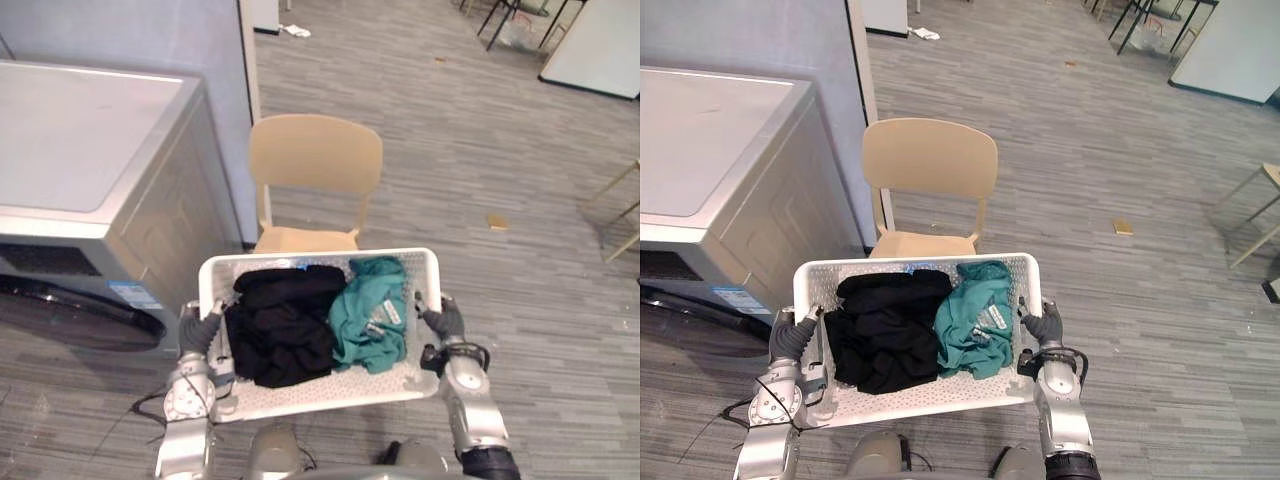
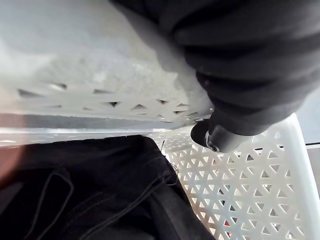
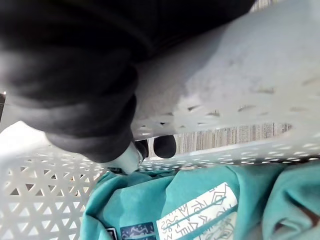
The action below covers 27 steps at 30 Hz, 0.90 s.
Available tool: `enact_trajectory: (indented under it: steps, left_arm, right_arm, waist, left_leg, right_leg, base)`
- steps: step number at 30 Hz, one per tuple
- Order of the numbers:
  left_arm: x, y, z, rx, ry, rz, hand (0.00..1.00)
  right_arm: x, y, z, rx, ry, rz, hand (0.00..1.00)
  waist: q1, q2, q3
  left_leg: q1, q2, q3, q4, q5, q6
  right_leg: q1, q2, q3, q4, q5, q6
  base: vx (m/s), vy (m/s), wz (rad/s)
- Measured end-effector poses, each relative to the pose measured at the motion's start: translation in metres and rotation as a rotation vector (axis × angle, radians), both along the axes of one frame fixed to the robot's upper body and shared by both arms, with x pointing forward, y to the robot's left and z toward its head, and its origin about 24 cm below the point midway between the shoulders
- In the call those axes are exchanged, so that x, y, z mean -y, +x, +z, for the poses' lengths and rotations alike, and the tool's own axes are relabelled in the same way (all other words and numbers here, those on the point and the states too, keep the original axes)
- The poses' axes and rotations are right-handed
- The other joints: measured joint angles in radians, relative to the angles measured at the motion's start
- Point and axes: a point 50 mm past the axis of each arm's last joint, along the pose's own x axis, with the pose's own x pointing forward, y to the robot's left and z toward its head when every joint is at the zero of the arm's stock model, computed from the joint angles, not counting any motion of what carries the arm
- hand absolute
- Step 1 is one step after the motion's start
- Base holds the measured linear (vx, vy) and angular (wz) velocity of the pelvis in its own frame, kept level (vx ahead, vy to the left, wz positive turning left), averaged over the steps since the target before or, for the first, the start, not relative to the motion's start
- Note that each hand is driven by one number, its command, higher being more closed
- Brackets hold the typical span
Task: Pick up the laundry basket with both hands and put the clothes into the washing machine.
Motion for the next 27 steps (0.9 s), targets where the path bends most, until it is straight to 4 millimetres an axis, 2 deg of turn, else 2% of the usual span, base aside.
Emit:
enact_trajectory:
  steps: [1, 2, 3, 4, 5, 7, 8, 9, 11, 13, 15, 17, 21, 27]
  left_arm:
    - [-0.002, 0.005, 0.001, 0.004, 0.006, -0.001, 1.0]
    - [-0.002, 0.01, -0.001, 0.001, 0.0, -0.006, 1.0]
    - [-0.001, 0.016, 0.0, 0.004, -0.005, 0.004, 1.0]
    - [-0.001, 0.02, 0.002, 0.018, -0.004, 0.01, 1.0]
    - [-0.001, 0.034, 0.012, 0.058, 0.003, 0.009, 1.0]
    - [-0.007, 0.066, 0.036, 0.134, 0.047, 0.001, 1.0]
    - [-0.008, 0.073, 0.044, 0.155, 0.058, -0.003, 1.0]
    - [-0.008, 0.087, 0.059, 0.199, 0.081, -0.012, 1.0]
    - [-0.008, 0.101, 0.077, 0.251, 0.093, -0.017, 1.0]
    - [-0.006, 0.115, 0.103, 0.326, 0.102, -0.025, 1.0]
    - [-0.004, 0.126, 0.129, 0.394, 0.128, -0.039, 1.0]
    - [-0.005, 0.135, 0.153, 0.448, 0.167, -0.046, 1.0]
    - [-0.007, 0.147, 0.178, 0.502, 0.153, -0.033, 1.0]
    - [-0.009, 0.158, 0.216, 0.577, 0.13, -0.041, 1.0]
  right_arm:
    - [-0.002, 0.004, 0.001, 0.005, 0.001, 0.005, 1.0]
    - [0.0, 0.008, 0.003, 0.009, -0.013, 0.011, 1.0]
    - [0.0, 0.018, 0.008, 0.021, -0.037, 0.03, 1.0]
    - [0.0, 0.024, 0.011, 0.033, -0.044, 0.036, 1.0]
    - [-0.002, 0.033, 0.021, 0.067, -0.039, 0.038, 1.0]
    - [-0.006, 0.052, 0.044, 0.149, -0.014, 0.032, 1.0]
    - [-0.007, 0.057, 0.049, 0.164, -0.011, 0.031, 1.0]
    - [-0.008, 0.067, 0.06, 0.197, 0.004, 0.017, 1.0]
    - [-0.007, 0.078, 0.076, 0.246, 0.012, 0.007, 1.0]
    - [-0.003, 0.091, 0.098, 0.309, 0.021, -0.01, 1.0]
    - [-0.001, 0.098, 0.115, 0.359, 0.034, -0.012, 1.0]
    - [-0.001, 0.106, 0.132, 0.403, 0.042, -0.02, 1.0]
    - [-0.005, 0.125, 0.16, 0.448, 0.068, -0.014, 1.0]
    - [-0.006, 0.138, 0.197, 0.521, 0.107, -0.001, 1.0]
  waist:
    - [0.001, -0.015, -0.007]
    - [0.0, 0.0, -0.009]
    - [0.003, 0.031, -0.016]
    - [0.003, 0.043, -0.016]
    - [0.006, 0.051, -0.014]
    - [0.009, 0.023, 0.012]
    - [0.004, 0.014, 0.021]
    - [0.003, -0.003, 0.047]
    - [0.004, -0.011, 0.076]
    - [0.008, -0.008, 0.136]
    - [0.024, -0.007, 0.187]
    - [0.035, -0.006, 0.22]
    - [0.054, -0.004, 0.263]
    - [0.062, -0.006, 0.305]
  left_leg:
    - [-0.003, -0.022, -0.006, 0.009, -0.007, -0.012]
    - [-0.007, -0.029, -0.023, 0.016, -0.015, -0.025]
    - [-0.03, -0.015, -0.036, 0.01, -0.009, -0.036]
    - [-0.047, -0.01, -0.044, 0.005, -0.007, -0.04]
    - [-0.088, -0.002, -0.061, -0.008, 0.002, -0.054]
    - [-0.158, 0.006, -0.092, -0.028, 0.038, -0.076]
    - [-0.171, 0.006, -0.1, -0.033, 0.046, -0.082]
    - [-0.196, 0.008, -0.111, -0.035, 0.059, -0.085]
    - [-0.226, 0.01, -0.116, -0.035, 0.073, -0.088]
    - [-0.248, 0.01, -0.125, -0.03, 0.081, -0.089]
    - [-0.273, 0.017, -0.139, -0.017, 0.084, -0.091]
    - [-0.32, 0.026, -0.161, 0.014, 0.086, -0.093]
    - [-0.389, 0.039, -0.171, 0.056, 0.085, -0.094]
    - [-0.496, 0.06, -0.207, 0.098, 0.084, -0.096]
  right_leg:
    - [-0.004, 0.017, 0.032, -0.081, 0.124, -0.001]
    - [0.002, 0.021, 0.046, -0.111, 0.151, 0.03]
    - [-0.002, 0.049, 0.047, -0.154, 0.169, 0.021]
    - [-0.007, 0.061, 0.042, -0.182, 0.183, 0.012]
    - [-0.018, 0.083, 0.021, -0.243, 0.217, 0.0]
    - [-0.058, 0.114, -0.005, -0.307, 0.256, -0.026]
    - [-0.068, 0.118, -0.01, -0.311, 0.259, -0.031]
    - [-0.087, 0.124, -0.015, -0.317, 0.264, -0.036]
    - [-0.115, 0.126, -0.017, -0.317, 0.272, -0.044]
    - [-0.132, 0.127, -0.024, -0.316, 0.277, -0.049]
    - [-0.15, 0.13, -0.033, -0.306, 0.279, -0.051]
    - [-0.181, 0.14, -0.038, -0.293, 0.279, -0.052]
    - [-0.231, 0.145, -0.045, -0.284, 0.287, -0.063]
    - [-0.299, 0.161, -0.076, -0.286, 0.296, -0.075]
  base:
    - [0.2, -0.172, 0.19]
    - [0.18, -0.186, 0.09]
    - [0.12, -0.15, 0.0]
    - [0.07, -0.083, -0.07]
    - [0.04, -0.085, 0.06]
    - [0.0, -0.121, 0.16]
    - [-0.03, -0.118, 0.16]
    - [-0.04, -0.079, 0.07]
    - [-0.07, -0.062, 0.03]
    - [-0.07, -0.023, 0.06]
    - [-0.07, -0.01, 0.06]
    - [-0.07, -0.02, 0.07]
    - [-0.06, 0.007, -0.01]
    - [-0.06, -0.008, 0.05]
